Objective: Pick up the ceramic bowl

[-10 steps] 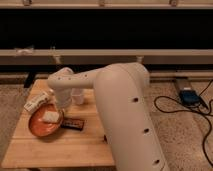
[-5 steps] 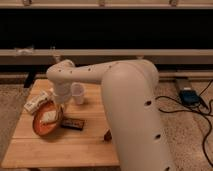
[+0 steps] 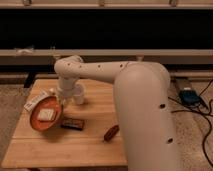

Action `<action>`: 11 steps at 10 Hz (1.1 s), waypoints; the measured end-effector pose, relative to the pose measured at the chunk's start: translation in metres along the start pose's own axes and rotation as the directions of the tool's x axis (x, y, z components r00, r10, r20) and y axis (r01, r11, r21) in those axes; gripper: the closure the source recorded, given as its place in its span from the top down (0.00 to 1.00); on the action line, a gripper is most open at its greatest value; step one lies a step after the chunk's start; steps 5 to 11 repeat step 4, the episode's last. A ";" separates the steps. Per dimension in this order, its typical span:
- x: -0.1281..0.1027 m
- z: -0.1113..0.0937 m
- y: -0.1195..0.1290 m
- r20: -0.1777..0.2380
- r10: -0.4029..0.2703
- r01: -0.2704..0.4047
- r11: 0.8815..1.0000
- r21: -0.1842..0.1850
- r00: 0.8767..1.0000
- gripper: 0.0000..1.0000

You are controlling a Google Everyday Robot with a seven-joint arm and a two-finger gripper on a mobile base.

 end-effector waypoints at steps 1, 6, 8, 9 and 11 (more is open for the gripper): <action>0.000 -0.003 0.000 -0.002 -0.008 0.008 1.000 -0.009 1.000 0.00; 0.001 -0.004 -0.001 -0.003 -0.010 0.010 1.000 -0.011 1.000 0.00; 0.001 -0.004 -0.001 -0.003 -0.010 0.010 1.000 -0.011 1.000 0.00; 0.001 -0.004 -0.001 -0.003 -0.010 0.010 1.000 -0.011 1.000 0.00; 0.001 -0.004 -0.001 -0.003 -0.010 0.010 1.000 -0.011 1.000 0.00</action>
